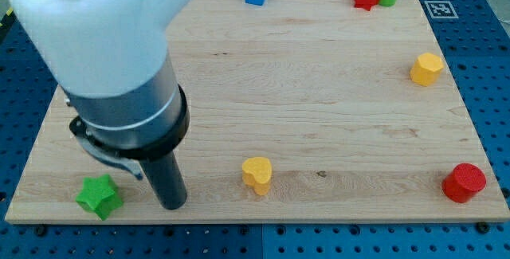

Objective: Place the green star at the left bottom of the board

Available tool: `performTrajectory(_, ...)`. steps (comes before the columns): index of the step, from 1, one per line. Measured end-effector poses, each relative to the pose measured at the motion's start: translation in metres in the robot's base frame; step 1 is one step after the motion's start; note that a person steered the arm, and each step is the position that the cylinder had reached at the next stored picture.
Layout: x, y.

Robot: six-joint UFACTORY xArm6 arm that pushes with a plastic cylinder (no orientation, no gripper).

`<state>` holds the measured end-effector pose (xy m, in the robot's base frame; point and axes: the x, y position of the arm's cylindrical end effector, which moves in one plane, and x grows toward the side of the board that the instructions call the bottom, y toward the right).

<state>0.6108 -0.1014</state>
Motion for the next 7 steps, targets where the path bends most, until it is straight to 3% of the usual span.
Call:
performTrajectory(3, 0.008, -0.014)
performTrajectory(7, 0.008, -0.120)
